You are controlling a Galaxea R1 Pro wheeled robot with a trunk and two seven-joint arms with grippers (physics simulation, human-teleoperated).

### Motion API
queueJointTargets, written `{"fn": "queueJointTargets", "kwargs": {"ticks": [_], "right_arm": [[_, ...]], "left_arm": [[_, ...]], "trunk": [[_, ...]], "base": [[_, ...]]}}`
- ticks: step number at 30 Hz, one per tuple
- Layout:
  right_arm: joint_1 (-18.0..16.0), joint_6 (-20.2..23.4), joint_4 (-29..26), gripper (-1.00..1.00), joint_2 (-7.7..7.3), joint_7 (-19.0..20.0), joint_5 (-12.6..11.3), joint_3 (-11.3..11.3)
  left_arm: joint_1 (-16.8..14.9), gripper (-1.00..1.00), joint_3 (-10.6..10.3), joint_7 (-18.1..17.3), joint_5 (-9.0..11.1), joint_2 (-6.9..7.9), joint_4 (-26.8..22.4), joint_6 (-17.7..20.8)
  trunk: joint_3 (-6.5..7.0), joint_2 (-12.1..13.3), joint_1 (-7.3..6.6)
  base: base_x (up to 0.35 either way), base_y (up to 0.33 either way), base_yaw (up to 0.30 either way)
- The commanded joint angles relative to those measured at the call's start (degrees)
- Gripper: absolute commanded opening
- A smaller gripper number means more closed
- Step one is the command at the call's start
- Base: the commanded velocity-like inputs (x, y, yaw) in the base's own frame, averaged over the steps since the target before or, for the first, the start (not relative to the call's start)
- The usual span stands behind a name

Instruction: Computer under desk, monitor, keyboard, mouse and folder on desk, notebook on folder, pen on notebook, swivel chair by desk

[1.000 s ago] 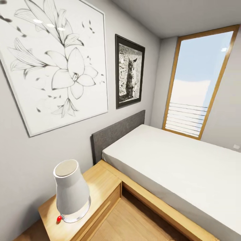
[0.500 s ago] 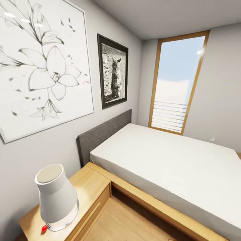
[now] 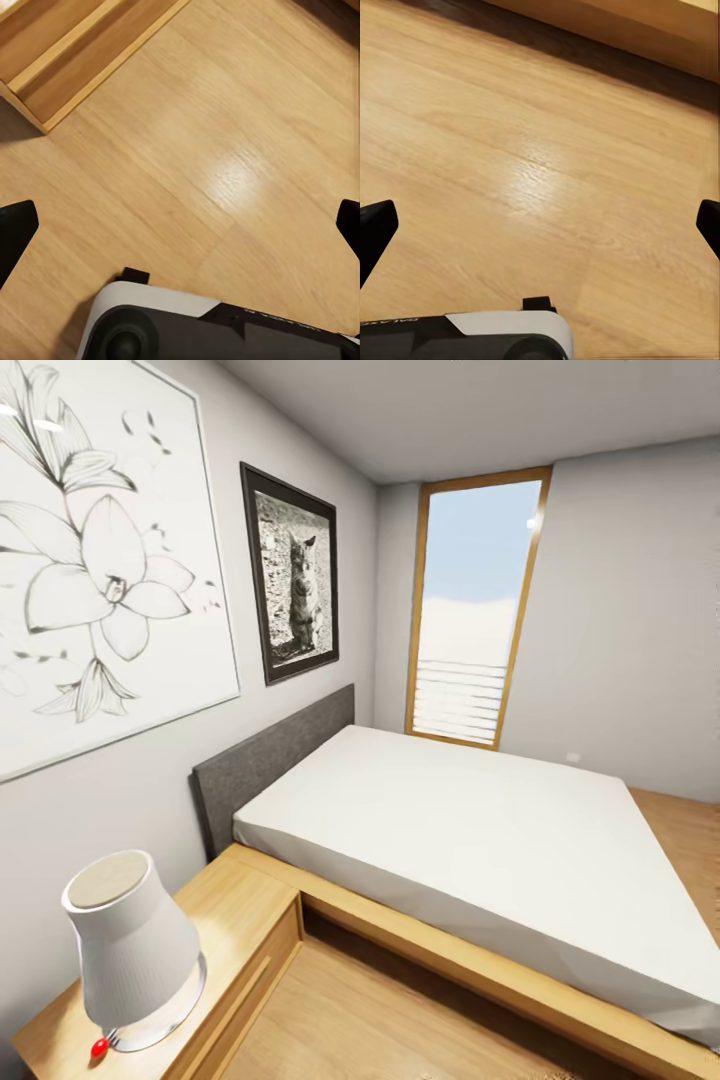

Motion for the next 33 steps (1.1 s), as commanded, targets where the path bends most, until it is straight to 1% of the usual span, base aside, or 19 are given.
{"fn": "queueJointTargets", "kwargs": {"ticks": [1, 14, 33], "right_arm": [[0.0, -0.1, 0.0, 1.0, 0.02, -0.1, 0.0, -0.1], [0.0, -0.1, 0.0, 1.0, 0.02, -0.1, 0.0, -0.1], [0.0, -0.2, 0.0, 1.0, -0.3, -0.1, 0.1, 0.0]], "left_arm": [[0.0, 1.0, 0.0, -0.1, 0.2, -0.01, -0.1, -0.1], [0.0, 1.0, 0.0, 0.0, 0.2, -0.01, -0.1, -0.1], [0.0, 1.0, 0.0, 0.0, 0.2, -0.01, -0.1, -0.1]], "trunk": [[-0.09, -0.1, 0.02], [-0.18, -0.1, 0.02], [-1.79, -0.1, 0.02]], "base": [[-0.036, -0.005, -0.084], [-0.008, -0.001, -0.022], [0.0, 0.0, -0.028]]}}
